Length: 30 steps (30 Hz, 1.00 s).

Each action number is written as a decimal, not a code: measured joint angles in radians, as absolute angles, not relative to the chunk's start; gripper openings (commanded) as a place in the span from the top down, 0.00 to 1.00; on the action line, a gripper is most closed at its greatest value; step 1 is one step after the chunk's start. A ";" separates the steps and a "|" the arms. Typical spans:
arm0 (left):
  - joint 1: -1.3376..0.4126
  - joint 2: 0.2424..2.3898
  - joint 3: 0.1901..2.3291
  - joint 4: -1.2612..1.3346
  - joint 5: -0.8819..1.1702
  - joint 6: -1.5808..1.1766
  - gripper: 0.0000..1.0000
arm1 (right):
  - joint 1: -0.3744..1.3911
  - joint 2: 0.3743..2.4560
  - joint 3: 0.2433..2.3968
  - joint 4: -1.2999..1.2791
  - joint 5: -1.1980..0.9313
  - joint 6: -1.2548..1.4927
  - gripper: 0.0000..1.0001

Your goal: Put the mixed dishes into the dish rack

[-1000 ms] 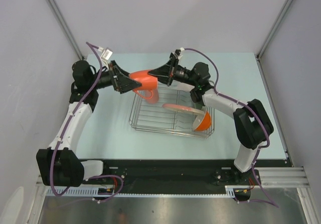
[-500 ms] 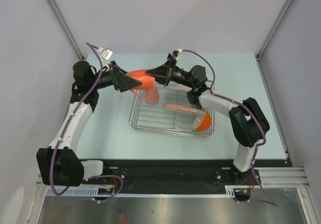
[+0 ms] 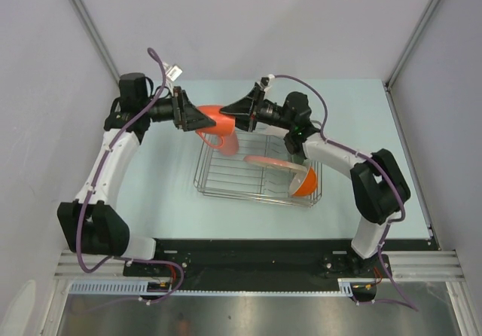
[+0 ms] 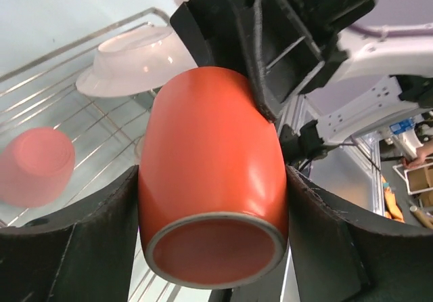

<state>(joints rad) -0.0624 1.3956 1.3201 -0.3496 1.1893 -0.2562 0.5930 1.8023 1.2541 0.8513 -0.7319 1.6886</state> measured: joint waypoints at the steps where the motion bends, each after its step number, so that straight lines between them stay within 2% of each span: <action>1: -0.068 1.405 1.341 -0.404 1.179 -0.216 1.00 | 0.587 1.782 1.254 0.785 -0.739 1.654 0.52; 4: -0.080 1.402 1.365 -0.551 1.137 -0.115 1.00 | 0.563 1.705 1.256 0.583 -0.759 1.520 0.44; 8: -0.090 1.399 1.404 -0.679 1.068 -0.014 1.00 | 0.494 1.597 1.258 0.321 -0.768 1.352 0.39; 15: -0.146 1.383 1.473 -0.825 0.850 0.116 1.00 | 0.333 1.448 1.264 -0.093 -0.696 1.101 0.37; 24: -0.360 1.389 1.481 -0.925 0.614 0.233 1.00 | 0.215 1.233 1.271 -0.265 -0.571 0.949 0.36; 30: -0.382 1.430 1.443 -0.923 0.506 0.273 1.00 | 0.208 1.221 1.272 -0.352 -0.530 0.887 0.36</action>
